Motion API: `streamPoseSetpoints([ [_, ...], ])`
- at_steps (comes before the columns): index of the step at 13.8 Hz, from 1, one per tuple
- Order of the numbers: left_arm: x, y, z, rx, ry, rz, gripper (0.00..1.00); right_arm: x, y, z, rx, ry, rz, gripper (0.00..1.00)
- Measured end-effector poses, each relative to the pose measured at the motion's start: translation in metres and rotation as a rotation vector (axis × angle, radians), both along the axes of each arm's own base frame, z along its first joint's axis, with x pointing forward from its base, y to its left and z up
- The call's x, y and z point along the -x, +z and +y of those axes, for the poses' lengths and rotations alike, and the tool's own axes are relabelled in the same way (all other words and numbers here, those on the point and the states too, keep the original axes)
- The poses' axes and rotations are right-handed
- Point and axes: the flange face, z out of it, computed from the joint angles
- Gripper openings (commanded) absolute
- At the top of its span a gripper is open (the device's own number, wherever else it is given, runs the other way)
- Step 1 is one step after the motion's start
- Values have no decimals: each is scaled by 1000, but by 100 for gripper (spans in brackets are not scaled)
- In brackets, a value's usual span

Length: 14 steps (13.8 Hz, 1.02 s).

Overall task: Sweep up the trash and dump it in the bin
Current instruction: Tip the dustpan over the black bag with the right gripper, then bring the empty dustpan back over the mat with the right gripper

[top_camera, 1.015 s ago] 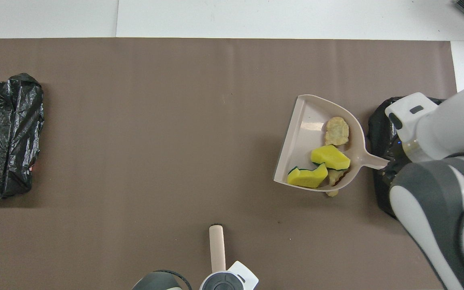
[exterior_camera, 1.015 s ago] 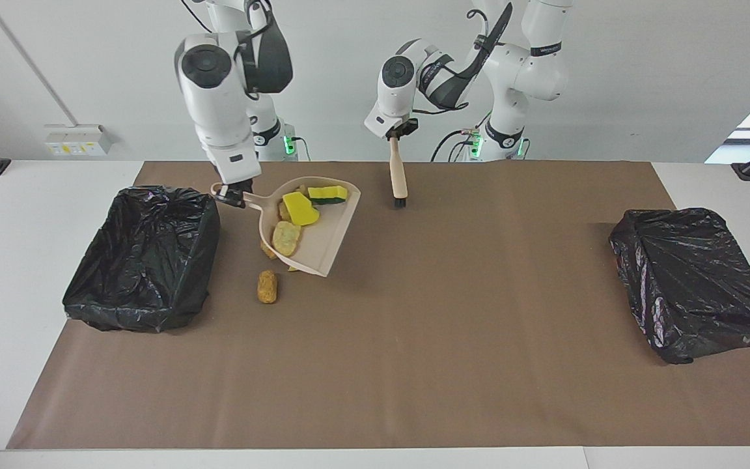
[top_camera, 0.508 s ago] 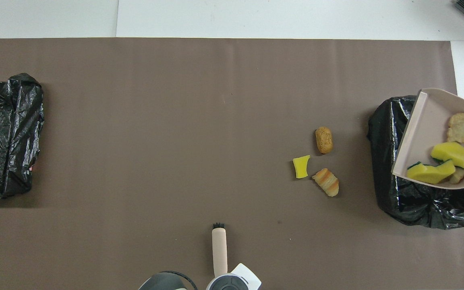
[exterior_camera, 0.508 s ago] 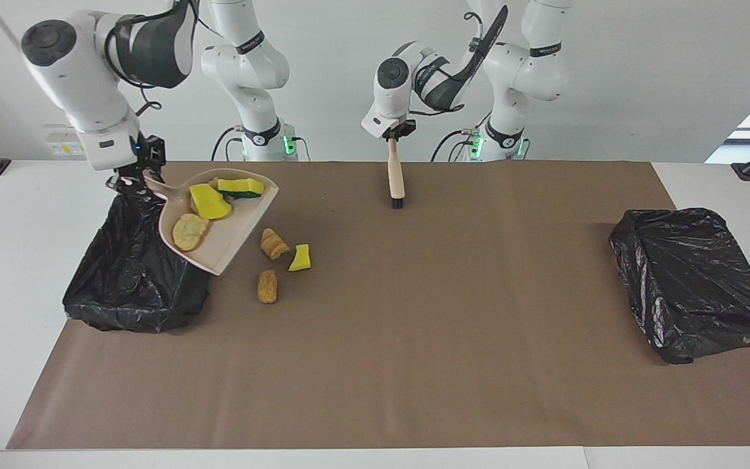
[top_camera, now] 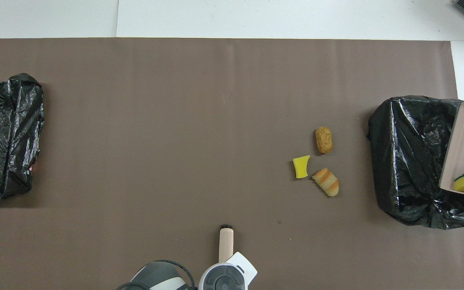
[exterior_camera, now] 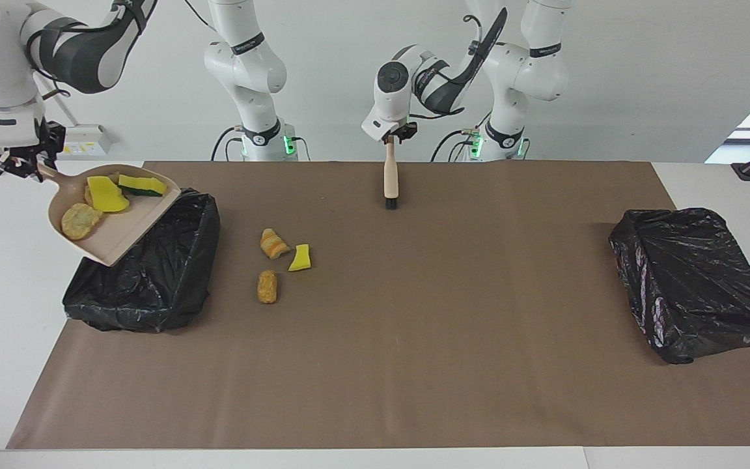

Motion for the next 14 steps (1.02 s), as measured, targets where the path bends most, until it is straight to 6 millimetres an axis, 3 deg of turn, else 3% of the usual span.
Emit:
streamPoseSetpoints([
  [3,-60,36,13,-8,-29,-110,100,-14,-24,-11,105,67,64,0],
  [5,-111,73,32,6,-43,-165,100,-23,-34,-6,188,129,123,0],
  [7,-166,114,69,44,-30,-190,100,-32,-34,9,250,190,152,0],
  [9,-208,167,113,60,-30,-191,100,-38,-36,22,294,235,178,0],
  [11,-233,220,149,47,-76,-232,100,-42,-41,29,324,266,202,0],
  [14,-252,279,195,64,-108,-275,100,-43,-42,32,327,271,203,0],
])
